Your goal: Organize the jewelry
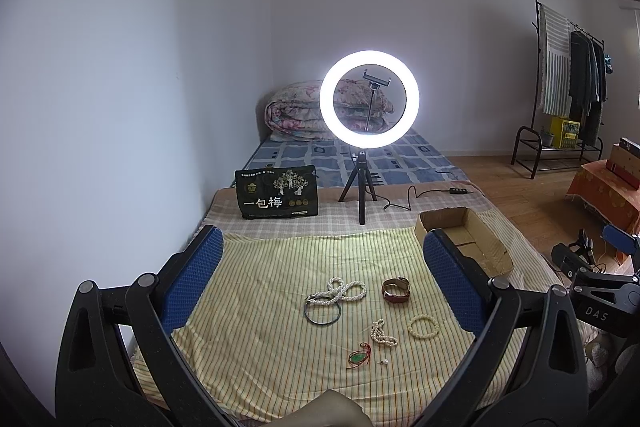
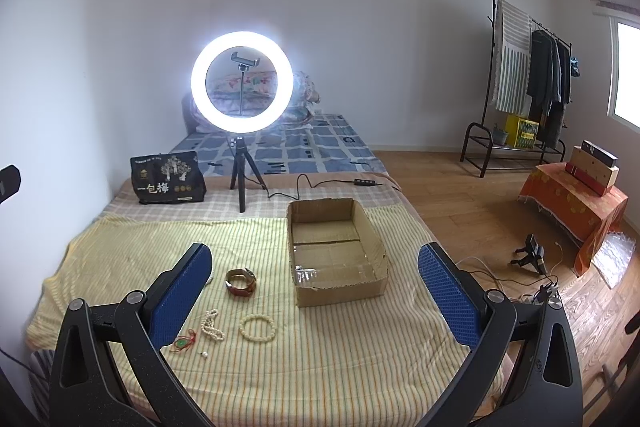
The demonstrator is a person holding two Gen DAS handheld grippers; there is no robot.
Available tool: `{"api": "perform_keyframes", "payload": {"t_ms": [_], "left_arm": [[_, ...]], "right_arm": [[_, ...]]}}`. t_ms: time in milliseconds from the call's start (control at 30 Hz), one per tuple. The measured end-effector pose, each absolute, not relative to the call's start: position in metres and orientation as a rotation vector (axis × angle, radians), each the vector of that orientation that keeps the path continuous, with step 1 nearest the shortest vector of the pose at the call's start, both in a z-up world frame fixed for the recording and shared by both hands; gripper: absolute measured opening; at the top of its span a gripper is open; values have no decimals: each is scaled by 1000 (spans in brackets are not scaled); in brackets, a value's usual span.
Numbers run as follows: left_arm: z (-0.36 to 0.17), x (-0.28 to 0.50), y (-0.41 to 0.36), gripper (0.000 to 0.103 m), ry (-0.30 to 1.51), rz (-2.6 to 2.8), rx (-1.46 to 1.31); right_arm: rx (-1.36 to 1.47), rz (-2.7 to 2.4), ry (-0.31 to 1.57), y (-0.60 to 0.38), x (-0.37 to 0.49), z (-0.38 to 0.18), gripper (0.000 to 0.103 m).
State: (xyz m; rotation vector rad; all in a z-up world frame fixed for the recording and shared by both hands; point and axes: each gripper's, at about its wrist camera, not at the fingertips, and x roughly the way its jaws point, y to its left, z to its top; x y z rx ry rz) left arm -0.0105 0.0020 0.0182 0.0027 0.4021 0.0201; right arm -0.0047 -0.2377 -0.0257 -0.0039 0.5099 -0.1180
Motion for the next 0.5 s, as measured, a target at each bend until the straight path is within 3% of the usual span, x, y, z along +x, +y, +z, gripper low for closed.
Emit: {"api": "perform_keyframes", "payload": {"t_ms": [500], "left_arm": [[11,-11,1,102,408,25,-1]], "right_arm": [[-14,-126,527,-234,0,-26,102]]}}
